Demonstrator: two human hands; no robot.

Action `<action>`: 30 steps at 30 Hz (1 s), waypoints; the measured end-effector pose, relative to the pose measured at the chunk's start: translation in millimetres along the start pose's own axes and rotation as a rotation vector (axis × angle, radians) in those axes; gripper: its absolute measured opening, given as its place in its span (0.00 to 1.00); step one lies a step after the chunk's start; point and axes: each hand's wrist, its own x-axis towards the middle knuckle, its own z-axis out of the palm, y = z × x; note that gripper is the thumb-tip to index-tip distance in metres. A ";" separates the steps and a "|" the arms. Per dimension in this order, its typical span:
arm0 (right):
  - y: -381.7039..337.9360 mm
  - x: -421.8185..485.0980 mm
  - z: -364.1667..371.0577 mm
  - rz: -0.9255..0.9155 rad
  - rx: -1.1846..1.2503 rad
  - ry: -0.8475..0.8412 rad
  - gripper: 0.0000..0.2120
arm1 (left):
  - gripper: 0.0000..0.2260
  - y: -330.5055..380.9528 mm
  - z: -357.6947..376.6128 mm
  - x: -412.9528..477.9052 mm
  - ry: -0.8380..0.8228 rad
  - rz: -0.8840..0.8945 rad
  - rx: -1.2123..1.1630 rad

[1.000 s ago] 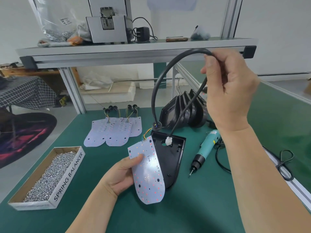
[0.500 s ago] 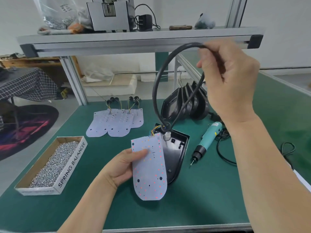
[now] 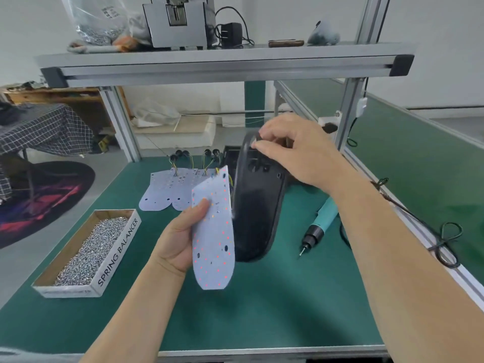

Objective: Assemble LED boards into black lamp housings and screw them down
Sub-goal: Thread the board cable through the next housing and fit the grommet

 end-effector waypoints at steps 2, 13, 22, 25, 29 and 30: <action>10.0 -2.2 -0.4 0.171 0.606 -0.077 0.13 | 0.09 0.2 1.0 -0.7 0.023 0.030 -0.061; 38.1 -30.2 47.8 0.329 0.030 -0.016 0.27 | 0.38 11.7 -11.5 -5.3 0.107 0.110 -0.106; 130.1 -55.8 18.7 0.733 -0.768 0.003 0.23 | 0.17 53.8 -50.0 -24.6 0.300 0.243 -0.020; 146.7 -67.4 21.7 0.814 -0.740 -0.001 0.21 | 0.19 58.1 -54.0 -26.0 0.282 0.253 0.002; 130.7 -59.5 39.1 0.702 -0.565 -0.088 0.14 | 0.14 44.7 -44.7 -17.3 0.207 0.233 0.125; 119.7 -54.6 42.8 0.625 -0.498 -0.034 0.12 | 0.16 39.8 -42.2 -14.2 0.196 0.219 0.140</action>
